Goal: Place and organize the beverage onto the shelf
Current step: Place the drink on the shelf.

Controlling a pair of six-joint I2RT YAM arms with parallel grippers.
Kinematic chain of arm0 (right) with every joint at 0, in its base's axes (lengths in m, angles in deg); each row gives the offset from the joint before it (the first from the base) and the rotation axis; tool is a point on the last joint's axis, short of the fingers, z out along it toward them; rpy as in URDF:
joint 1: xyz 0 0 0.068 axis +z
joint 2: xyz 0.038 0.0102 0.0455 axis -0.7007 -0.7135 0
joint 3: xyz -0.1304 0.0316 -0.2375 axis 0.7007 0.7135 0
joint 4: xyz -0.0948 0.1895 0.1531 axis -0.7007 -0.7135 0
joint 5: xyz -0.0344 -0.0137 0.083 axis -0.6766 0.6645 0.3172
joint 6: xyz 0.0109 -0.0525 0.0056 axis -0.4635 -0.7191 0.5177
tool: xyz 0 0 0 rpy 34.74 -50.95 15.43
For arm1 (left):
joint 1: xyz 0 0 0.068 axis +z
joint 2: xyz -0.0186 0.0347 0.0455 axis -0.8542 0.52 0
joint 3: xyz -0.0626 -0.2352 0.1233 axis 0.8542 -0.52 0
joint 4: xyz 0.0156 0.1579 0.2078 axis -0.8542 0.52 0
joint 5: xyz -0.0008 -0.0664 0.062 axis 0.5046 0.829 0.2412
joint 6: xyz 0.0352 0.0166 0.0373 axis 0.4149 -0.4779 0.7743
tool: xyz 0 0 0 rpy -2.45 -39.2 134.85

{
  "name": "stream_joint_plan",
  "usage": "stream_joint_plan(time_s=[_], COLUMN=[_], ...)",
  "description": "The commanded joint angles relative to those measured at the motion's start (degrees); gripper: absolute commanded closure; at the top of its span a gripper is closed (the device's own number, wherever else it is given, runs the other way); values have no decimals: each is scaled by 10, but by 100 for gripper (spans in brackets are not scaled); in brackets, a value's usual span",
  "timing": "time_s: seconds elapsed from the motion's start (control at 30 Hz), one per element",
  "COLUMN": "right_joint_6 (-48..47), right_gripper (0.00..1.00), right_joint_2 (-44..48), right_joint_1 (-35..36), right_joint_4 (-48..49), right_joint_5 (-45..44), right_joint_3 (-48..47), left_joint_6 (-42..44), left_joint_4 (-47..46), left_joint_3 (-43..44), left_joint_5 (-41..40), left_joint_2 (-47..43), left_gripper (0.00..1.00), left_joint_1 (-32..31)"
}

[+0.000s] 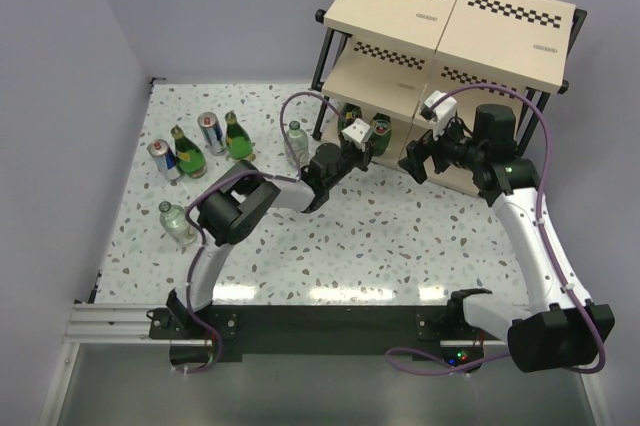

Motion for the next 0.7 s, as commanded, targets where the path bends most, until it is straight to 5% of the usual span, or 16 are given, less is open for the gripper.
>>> stream_joint_plan(time_s=[0.0, 0.33, 0.67], right_joint_6=[3, 3, -29], right_gripper=[1, 1, 1], right_joint_2=[-4, -4, 0], right_joint_1=[-3, -3, -4], right_joint_4=[20, 18, -1], right_joint_5=[14, 15, 57], right_joint_3=[-13, -13, -14], left_joint_6=[-9, -14, -15], left_joint_4=[-9, -15, -37], left_joint_3=[30, 22, -92], left_joint_5=[5, 11, 70], left_joint_2=[9, 4, -116], left_gripper=[79, 78, 71], left_joint_1=[7, 9, 4])
